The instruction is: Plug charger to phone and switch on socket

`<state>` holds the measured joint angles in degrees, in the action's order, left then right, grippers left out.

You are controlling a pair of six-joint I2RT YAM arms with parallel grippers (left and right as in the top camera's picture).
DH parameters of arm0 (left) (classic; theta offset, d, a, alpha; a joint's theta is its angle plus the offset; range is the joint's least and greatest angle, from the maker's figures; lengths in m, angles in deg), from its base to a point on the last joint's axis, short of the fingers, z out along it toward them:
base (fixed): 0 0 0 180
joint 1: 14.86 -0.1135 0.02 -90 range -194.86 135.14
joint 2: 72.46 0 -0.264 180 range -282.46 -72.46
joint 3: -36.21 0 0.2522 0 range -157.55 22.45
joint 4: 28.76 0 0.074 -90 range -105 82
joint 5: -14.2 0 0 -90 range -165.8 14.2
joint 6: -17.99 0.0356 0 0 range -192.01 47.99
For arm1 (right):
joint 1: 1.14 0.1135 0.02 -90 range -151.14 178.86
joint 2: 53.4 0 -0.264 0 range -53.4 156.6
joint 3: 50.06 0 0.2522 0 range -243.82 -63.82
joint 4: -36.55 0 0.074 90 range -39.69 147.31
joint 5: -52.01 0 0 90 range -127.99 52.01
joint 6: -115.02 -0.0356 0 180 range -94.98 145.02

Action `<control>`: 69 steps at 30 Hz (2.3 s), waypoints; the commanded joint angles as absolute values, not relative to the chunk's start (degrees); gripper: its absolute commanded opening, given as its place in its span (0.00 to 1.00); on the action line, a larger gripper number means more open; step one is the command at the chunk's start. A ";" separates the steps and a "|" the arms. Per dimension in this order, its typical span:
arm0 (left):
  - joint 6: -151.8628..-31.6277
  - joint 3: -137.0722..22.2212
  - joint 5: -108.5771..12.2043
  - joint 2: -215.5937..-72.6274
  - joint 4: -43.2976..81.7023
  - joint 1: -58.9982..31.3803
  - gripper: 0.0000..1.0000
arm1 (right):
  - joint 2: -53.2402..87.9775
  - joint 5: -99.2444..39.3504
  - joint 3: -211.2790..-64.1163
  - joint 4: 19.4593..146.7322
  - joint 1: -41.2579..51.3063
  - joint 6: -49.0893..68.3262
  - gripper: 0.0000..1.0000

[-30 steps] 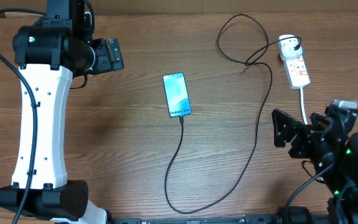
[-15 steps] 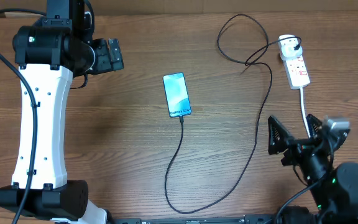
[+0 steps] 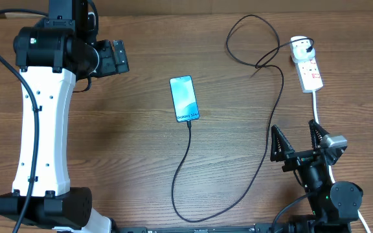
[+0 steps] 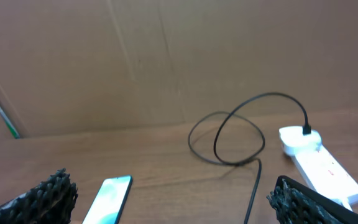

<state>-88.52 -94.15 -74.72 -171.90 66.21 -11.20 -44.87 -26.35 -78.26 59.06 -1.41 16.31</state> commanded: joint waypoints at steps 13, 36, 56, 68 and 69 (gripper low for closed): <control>-88.89 -93.88 -74.50 -172.21 66.18 -11.09 1.00 | -51.27 -26.83 -72.66 49.62 1.10 28.33 1.00; -88.89 -93.88 -74.50 -172.21 66.18 -11.09 1.00 | -53.28 -28.10 -64.25 40.66 1.21 27.89 1.00; -88.89 -93.88 -74.50 -172.21 66.18 -11.09 1.00 | -53.28 -31.95 -64.25 54.74 1.21 26.36 1.00; -88.89 -93.88 -74.50 -172.21 66.16 -11.09 0.99 | -53.28 -32.38 -64.27 54.98 1.28 28.77 1.00; -88.89 -93.88 -74.50 -172.21 66.16 -11.09 1.00 | -53.28 -32.32 -64.27 54.98 1.28 29.51 1.00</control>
